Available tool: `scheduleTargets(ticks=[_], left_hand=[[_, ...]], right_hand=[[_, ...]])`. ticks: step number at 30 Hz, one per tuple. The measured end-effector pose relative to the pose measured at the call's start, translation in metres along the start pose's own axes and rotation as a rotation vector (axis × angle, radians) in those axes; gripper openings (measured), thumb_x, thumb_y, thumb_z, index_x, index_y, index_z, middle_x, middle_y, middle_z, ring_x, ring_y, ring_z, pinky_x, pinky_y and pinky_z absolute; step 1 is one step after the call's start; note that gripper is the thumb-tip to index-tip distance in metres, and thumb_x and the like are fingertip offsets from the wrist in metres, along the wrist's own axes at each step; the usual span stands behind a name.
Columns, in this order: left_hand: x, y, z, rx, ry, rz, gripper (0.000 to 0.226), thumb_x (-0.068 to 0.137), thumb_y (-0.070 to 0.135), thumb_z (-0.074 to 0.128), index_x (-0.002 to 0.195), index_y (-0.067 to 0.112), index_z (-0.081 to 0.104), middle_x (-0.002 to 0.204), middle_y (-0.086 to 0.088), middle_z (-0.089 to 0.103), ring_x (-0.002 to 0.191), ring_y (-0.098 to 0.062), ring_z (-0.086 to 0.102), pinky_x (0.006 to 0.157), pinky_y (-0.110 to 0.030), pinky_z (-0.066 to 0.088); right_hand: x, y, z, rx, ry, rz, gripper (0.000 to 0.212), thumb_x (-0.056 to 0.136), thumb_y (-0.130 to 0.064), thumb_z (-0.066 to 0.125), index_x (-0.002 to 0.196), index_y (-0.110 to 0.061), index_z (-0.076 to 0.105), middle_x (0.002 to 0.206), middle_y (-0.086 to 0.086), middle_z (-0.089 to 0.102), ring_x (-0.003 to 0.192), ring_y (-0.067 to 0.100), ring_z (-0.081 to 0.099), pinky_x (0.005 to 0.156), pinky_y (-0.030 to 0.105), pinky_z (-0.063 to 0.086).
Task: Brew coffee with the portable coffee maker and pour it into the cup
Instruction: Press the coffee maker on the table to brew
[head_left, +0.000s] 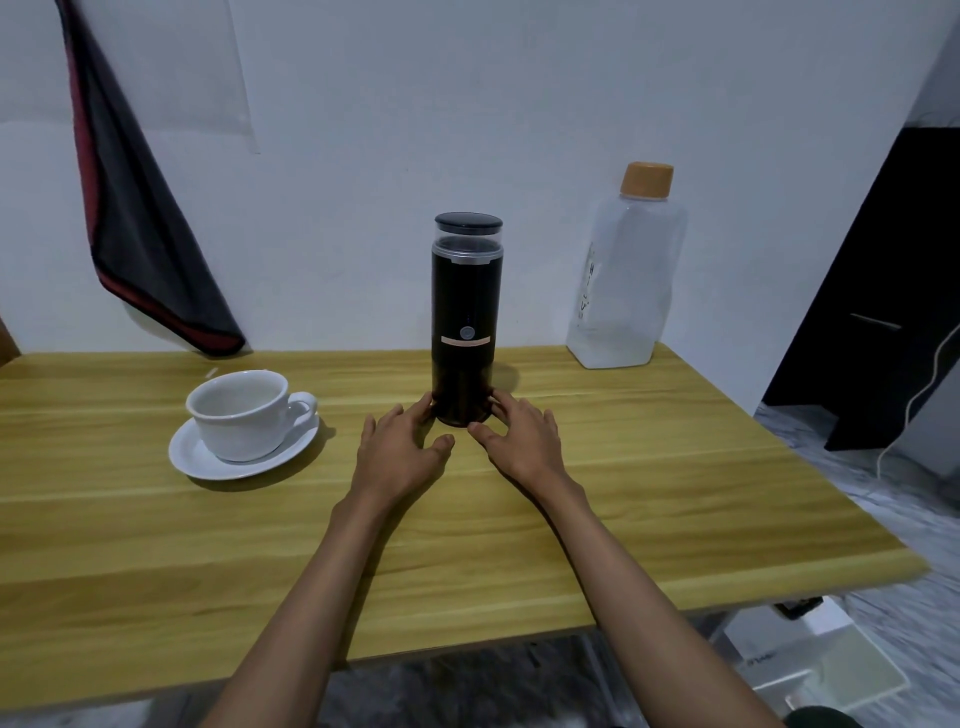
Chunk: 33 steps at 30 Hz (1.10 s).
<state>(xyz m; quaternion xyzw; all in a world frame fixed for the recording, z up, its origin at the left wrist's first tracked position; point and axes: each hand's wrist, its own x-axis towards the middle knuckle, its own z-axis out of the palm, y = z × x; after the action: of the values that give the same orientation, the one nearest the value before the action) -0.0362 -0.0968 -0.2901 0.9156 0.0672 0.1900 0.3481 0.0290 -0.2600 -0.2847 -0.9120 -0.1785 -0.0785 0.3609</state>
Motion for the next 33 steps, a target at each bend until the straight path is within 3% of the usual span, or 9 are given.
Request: scheduleTargets(ticks=[33], left_hand=[[-0.0013, 0.0011, -0.0022, -0.016, -0.01, -0.004, 0.071, 0.092, 0.039, 0.062, 0.155, 0.028, 0.031, 0.142, 0.008, 0.057, 0.145, -0.022, 0.035, 0.123, -0.049, 0.008]], right_hand=[[-0.0017, -0.0009, -0.0016, 0.002, 0.002, -0.014, 0.056, 0.095, -0.042, 0.06, 0.147, -0.031, 0.042, 0.137, -0.007, 0.061, 0.143, 0.022, 0.034, 0.122, 0.048, 0.007]])
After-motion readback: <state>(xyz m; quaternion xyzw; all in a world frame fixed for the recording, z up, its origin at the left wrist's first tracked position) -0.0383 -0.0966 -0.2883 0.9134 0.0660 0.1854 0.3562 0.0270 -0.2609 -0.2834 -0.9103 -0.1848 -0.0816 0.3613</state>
